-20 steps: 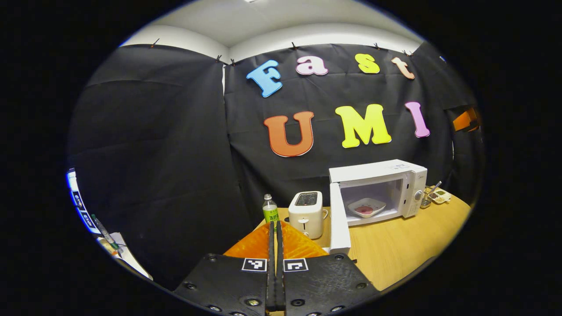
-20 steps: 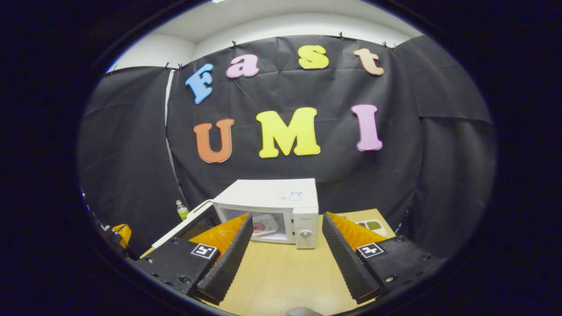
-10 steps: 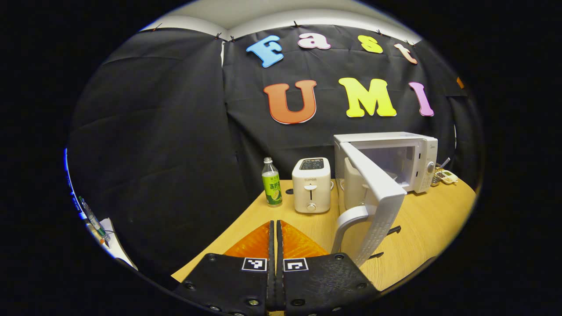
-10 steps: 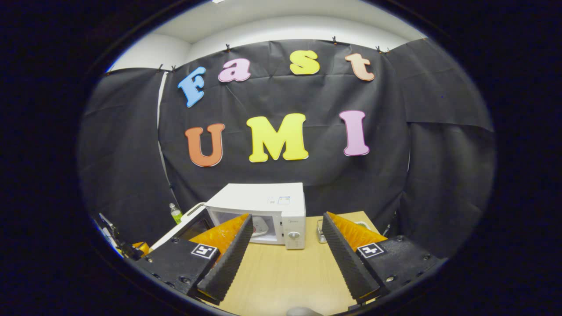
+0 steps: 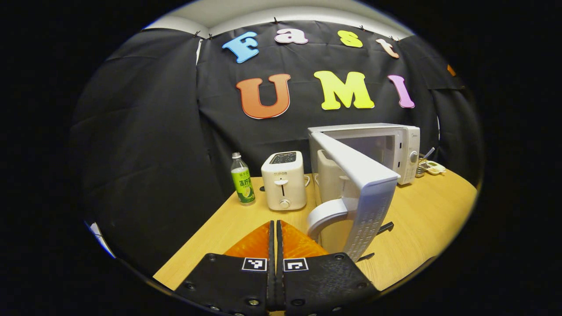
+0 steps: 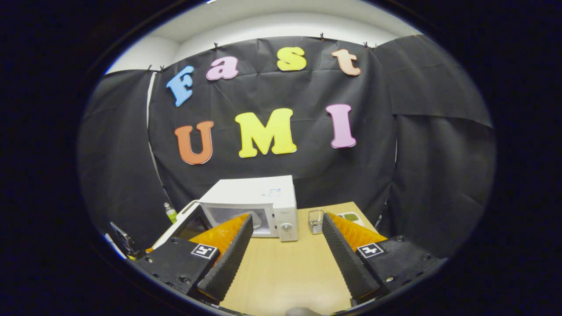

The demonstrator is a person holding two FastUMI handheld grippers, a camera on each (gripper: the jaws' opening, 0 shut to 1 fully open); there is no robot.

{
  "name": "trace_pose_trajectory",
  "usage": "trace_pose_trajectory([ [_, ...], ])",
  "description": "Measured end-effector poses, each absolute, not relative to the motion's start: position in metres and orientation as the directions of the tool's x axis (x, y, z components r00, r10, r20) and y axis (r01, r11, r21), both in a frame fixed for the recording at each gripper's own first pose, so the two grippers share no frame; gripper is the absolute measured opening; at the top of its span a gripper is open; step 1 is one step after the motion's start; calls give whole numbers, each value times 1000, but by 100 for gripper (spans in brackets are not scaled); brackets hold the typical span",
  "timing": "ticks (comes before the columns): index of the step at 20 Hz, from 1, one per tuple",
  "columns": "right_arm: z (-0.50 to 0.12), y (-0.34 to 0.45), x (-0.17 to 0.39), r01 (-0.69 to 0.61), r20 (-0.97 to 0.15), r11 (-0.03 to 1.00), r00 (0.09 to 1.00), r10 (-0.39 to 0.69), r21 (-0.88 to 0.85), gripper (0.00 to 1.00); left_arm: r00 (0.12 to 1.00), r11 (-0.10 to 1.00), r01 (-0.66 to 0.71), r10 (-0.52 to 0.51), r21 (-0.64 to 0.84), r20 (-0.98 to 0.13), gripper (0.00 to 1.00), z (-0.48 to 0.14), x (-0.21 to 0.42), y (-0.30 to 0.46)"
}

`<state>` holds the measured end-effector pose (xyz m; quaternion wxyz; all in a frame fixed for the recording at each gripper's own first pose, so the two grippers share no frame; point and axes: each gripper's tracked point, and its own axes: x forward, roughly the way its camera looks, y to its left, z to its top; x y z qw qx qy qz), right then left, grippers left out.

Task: Open the microwave oven with the left hand, put the food in, and close the microwave oven.

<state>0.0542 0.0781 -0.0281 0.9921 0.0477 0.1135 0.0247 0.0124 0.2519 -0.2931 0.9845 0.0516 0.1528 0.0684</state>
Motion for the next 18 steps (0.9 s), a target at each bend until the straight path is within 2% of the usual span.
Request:
trace_pose_trajectory([
  [1,-29,76,55,-37,-227,994,972,59,103,92,946,986,-111,144,128,-290,0,-292,13,245],
  [5,-31,70,55,-32,-239,992,969,62,125,92,957,990,-68,100,123,-271,0,-286,17,209],
  [6,-32,67,56,-33,-244,991,968,64,126,100,958,991,-55,86,119,-272,0,-286,16,199],
  [9,-37,58,61,-36,-260,991,963,69,130,100,958,995,-20,47,98,-283,0,-289,23,168],
  [10,-38,55,65,-37,-264,990,962,72,133,92,959,995,-10,37,95,-282,0,-289,27,157],
  [11,-38,51,67,-40,-266,990,961,75,135,92,958,996,-1,28,93,-286,0,-290,29,145],
  [12,-39,46,71,-40,-269,990,960,76,135,100,958,996,9,16,86,-286,0,-289,34,135],
  [13,-39,41,74,-38,-275,990,958,74,133,92,958,997,13,10,79,-286,0,-289,38,123],
  [15,-38,30,81,-32,-280,990,957,70,136,92,960,997,34,-12,73,-279,0,-289,48,101],
  [16,-37,26,85,-30,-282,990,957,67,134,100,960,996,51,-28,78,-277,0,-288,52,87],
  [18,-41,18,91,-30,-291,992,954,66,125,100,961,993,79,-53,87,-273,0,-289,63,67],
])
